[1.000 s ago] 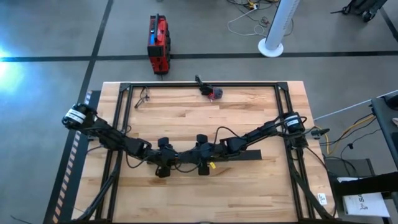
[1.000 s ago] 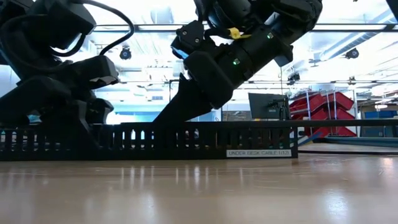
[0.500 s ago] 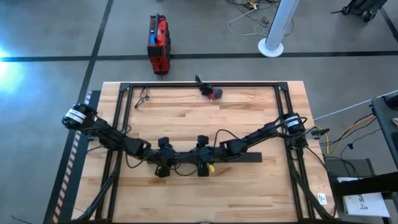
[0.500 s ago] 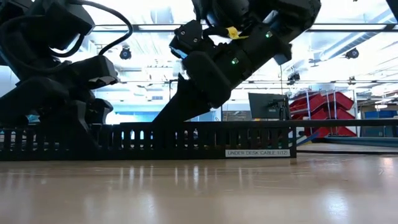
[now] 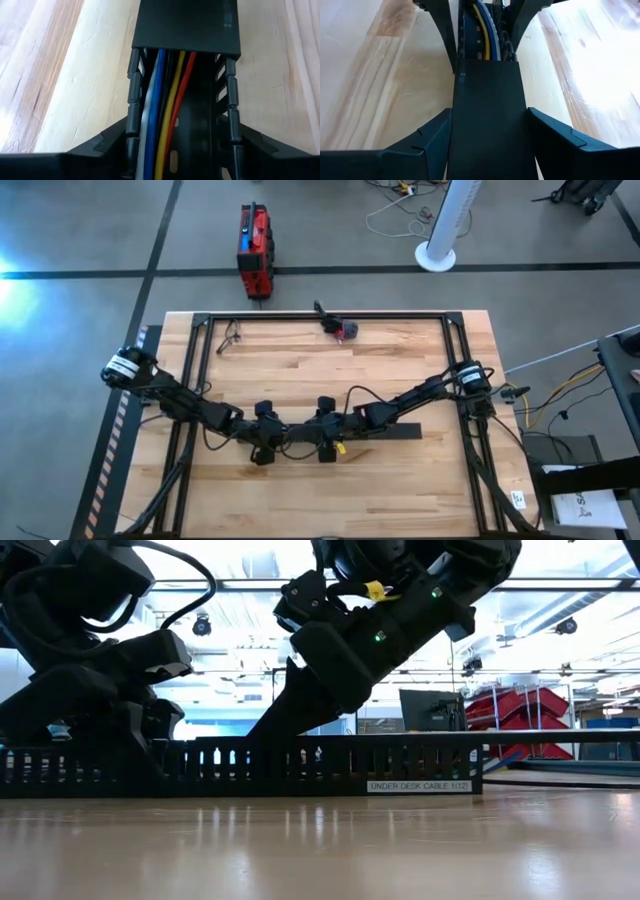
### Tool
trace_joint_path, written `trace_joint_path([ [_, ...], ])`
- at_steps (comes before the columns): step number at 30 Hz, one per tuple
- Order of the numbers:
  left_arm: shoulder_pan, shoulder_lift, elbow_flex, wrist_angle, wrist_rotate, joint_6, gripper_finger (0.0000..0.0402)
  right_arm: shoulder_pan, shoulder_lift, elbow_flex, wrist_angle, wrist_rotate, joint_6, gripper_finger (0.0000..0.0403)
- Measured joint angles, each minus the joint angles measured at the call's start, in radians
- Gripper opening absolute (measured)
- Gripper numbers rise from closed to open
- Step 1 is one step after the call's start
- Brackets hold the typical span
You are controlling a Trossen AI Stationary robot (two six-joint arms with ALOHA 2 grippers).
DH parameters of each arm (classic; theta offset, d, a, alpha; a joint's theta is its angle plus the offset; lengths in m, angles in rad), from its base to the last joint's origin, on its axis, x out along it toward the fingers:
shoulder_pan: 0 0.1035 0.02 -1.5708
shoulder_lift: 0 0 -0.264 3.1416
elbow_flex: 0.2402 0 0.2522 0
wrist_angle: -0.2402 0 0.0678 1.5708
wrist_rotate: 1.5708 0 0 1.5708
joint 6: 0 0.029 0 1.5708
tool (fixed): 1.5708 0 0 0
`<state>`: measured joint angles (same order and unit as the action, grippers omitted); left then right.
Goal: Ziptie cables
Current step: Close the black cable duct
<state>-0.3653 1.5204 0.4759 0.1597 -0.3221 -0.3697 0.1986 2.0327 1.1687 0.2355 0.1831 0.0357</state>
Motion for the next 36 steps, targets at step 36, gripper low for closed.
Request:
trace_joint_path([
  [36, 0.002, 0.0, -0.002, 0.016, -0.029, -0.032, 0.0223, 0.02, -0.021, 0.001, -0.087, 0.159, 0.029, 0.008],
])
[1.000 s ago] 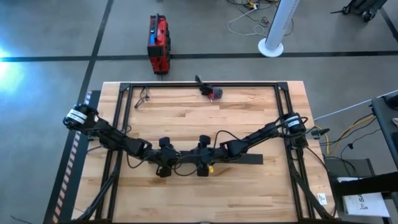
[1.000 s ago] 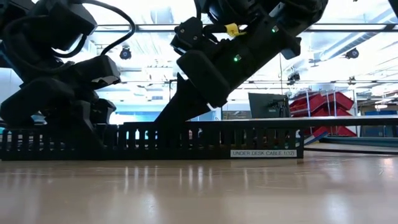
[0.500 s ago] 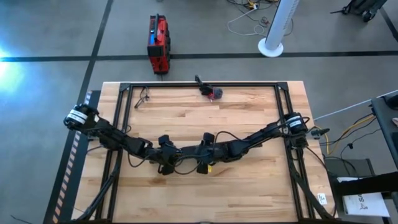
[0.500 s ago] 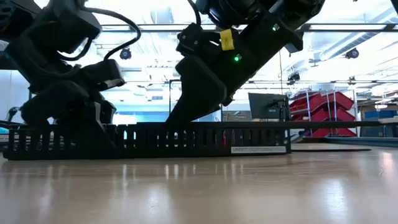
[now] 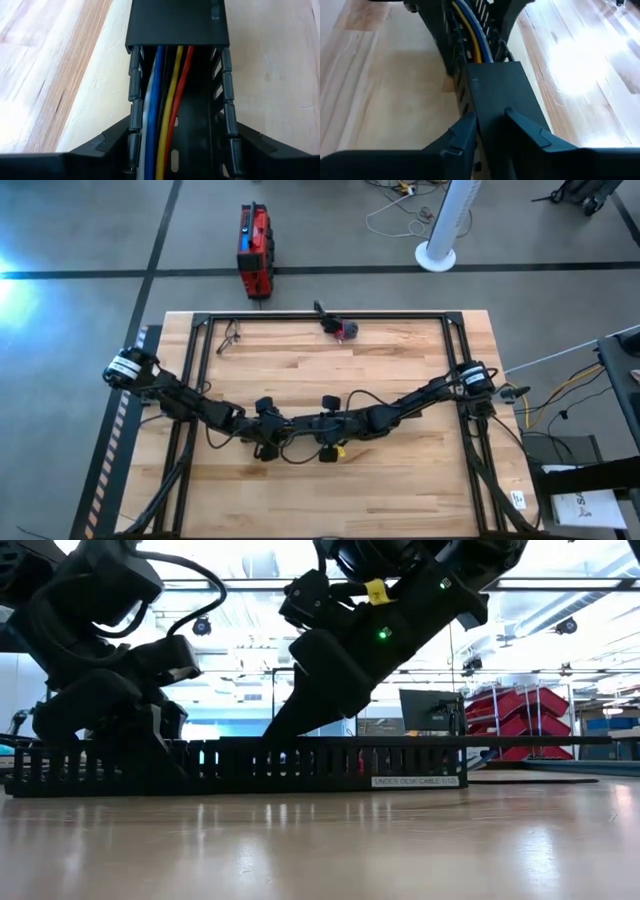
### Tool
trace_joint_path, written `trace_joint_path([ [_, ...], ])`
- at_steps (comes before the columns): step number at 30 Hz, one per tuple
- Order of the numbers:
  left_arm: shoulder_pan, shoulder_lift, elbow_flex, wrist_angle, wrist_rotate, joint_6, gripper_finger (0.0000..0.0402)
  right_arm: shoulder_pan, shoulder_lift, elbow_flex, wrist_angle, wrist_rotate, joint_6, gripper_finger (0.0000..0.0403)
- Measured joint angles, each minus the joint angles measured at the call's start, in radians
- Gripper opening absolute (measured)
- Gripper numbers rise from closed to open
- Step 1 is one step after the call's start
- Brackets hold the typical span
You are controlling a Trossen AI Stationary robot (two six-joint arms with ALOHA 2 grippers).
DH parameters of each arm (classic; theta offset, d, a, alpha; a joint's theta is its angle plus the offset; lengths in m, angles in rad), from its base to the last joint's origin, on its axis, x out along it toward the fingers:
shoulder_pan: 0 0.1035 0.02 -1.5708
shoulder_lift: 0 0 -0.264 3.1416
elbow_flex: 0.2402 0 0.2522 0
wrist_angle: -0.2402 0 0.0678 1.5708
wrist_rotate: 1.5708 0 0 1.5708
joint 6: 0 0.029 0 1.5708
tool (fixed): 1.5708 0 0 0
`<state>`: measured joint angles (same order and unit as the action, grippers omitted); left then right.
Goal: Ziptie cables
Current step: Close the black cable duct
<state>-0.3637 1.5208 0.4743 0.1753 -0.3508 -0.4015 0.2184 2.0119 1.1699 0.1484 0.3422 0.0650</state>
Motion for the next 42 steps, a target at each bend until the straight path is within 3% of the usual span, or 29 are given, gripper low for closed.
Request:
trace_joint_path([
  [4, -0.001, 0.0, 0.0, 0.009, 0.018, 0.013, 0.0232, 0.005, -0.031, -0.004, -0.01, -0.014, -0.041, 0.0103],
  [10, -0.003, 0.0, 0.0, 0.016, 0.034, 0.033, 0.0224, -0.01, -0.059, -0.007, 0.035, -0.074, -0.037, 0.0188],
  [13, -0.004, 0.0, 0.0, 0.028, 0.039, 0.032, 0.0221, -0.016, -0.039, -0.022, 0.1, -0.142, -0.011, 0.0229],
  [19, -0.004, 0.0, -0.001, 0.037, 0.039, 0.029, 0.023, -0.017, 0.039, -0.025, 0.221, -0.153, -0.017, 0.0277],
  [32, -0.005, 0.0, -0.002, 0.044, 0.053, 0.026, 0.0231, -0.037, 0.025, -0.028, 0.243, -0.118, -0.096, 0.0272],
  [37, -0.004, 0.0, -0.003, 0.053, 0.051, 0.027, 0.0227, -0.066, 0.046, -0.033, 0.253, -0.239, -0.036, 0.0272],
  [42, -0.004, 0.0, -0.003, 0.057, 0.052, 0.031, 0.0221, -0.065, 0.085, -0.032, 0.264, -0.261, -0.011, 0.0271],
])
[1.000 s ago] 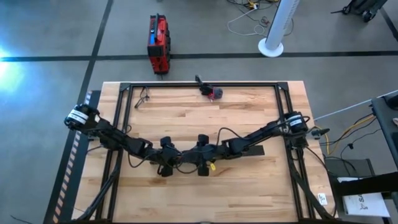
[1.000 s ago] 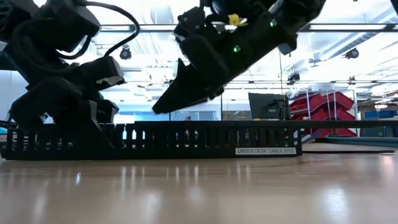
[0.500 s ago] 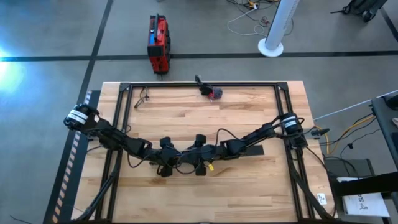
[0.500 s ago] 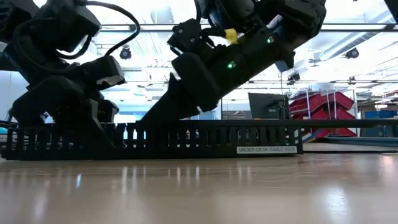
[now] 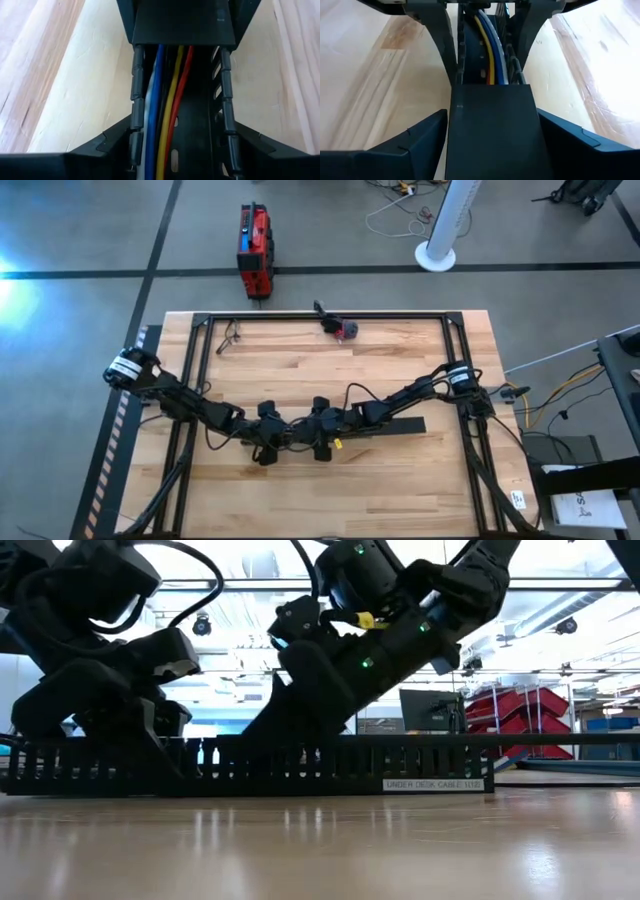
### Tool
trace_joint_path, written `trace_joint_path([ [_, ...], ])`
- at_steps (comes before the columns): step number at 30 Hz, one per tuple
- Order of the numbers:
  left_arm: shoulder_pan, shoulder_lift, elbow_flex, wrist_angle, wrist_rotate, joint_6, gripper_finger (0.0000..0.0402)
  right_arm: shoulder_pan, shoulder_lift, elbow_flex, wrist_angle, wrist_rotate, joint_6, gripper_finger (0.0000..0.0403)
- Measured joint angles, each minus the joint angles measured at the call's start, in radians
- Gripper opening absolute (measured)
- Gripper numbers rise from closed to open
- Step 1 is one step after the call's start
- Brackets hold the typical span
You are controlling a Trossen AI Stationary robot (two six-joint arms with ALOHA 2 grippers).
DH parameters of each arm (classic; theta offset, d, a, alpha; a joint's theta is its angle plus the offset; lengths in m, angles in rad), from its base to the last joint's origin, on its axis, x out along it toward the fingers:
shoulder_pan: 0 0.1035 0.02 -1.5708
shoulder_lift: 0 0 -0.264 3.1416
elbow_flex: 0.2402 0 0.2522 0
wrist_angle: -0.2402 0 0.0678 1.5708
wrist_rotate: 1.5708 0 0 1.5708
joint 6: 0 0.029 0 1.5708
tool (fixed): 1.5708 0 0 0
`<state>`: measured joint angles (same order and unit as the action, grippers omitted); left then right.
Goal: Ziptie cables
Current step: Close the black cable duct
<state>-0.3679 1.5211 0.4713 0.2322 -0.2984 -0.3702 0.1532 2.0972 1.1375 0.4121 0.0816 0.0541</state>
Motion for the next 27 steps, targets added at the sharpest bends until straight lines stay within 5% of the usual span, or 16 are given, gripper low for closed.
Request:
trace_joint_path([
  [10, 0.0, 0.006, 0.0, 0.004, -0.005, -0.005, 0.0227, 0.002, -0.011, -0.002, 0.019, -0.004, -0.005, 0.024],
  [27, 0.0, 0.063, 0.002, 0.078, -0.008, -0.022, 0.0223, 0.005, -0.033, -0.001, -0.037, -0.046, -0.016, 0.0268],
])
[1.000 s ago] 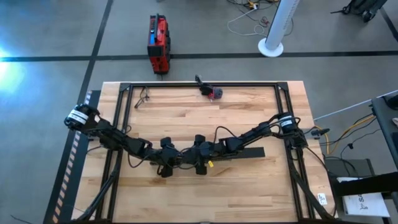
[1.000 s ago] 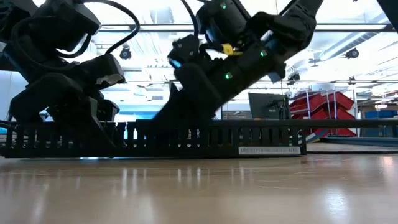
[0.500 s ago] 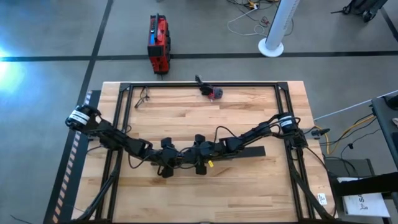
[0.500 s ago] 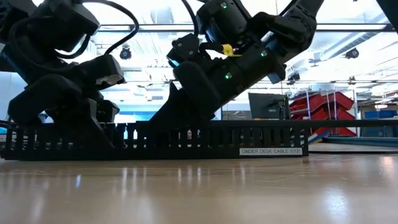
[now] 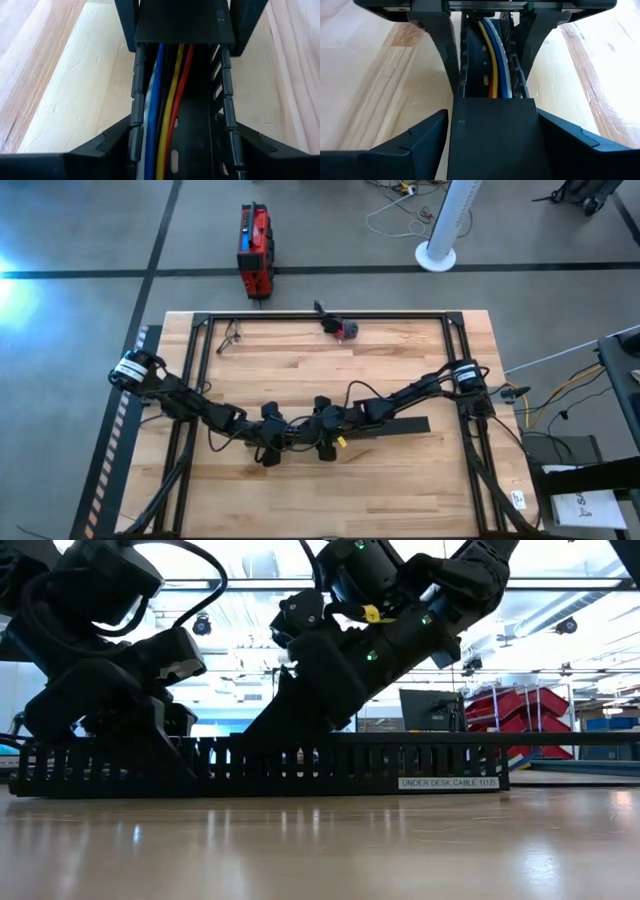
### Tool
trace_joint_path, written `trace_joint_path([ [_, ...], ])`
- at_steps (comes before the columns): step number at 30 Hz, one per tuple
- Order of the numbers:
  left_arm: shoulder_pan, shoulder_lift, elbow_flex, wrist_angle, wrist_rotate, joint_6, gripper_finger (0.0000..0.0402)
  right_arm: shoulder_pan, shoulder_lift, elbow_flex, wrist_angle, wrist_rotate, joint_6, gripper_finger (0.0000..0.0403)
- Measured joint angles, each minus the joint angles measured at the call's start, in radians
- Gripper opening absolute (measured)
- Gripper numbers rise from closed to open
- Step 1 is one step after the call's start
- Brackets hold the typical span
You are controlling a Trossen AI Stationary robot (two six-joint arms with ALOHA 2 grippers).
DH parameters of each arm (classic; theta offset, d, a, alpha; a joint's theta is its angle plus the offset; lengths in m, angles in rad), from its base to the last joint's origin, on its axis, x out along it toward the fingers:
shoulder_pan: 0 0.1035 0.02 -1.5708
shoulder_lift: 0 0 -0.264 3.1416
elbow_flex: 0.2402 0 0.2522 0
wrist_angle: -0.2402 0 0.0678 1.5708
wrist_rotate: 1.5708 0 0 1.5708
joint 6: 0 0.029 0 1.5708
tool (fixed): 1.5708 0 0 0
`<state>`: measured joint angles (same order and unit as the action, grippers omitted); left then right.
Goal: Ziptie cables
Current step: Close the black cable duct
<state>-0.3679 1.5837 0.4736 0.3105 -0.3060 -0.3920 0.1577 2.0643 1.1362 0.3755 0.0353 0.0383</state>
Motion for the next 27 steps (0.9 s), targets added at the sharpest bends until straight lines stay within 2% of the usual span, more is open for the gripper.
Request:
trace_joint_path([
  [6, 0.0, 0.0, 0.0, -0.002, 0.004, 0.014, 0.0233, 0.0, -0.041, -0.001, -0.07, -0.009, -0.01, 0.0255],
  [14, 0.0, 0.0, -0.001, 0.0, 0.004, 0.017, 0.0223, -0.001, -0.036, -0.003, -0.075, 0.003, 0.013, 0.0236],
  [21, 0.0, 0.002, -0.003, 0.014, 0.003, 0.017, 0.0233, 0.001, -0.034, -0.003, -0.075, 0.035, 0.012, 0.023],
  [27, 0.0, 0.003, -0.005, 0.03, -0.017, 0.018, 0.0221, 0.018, -0.034, 0.0, -0.08, 0.027, -0.041, 0.0221],
])
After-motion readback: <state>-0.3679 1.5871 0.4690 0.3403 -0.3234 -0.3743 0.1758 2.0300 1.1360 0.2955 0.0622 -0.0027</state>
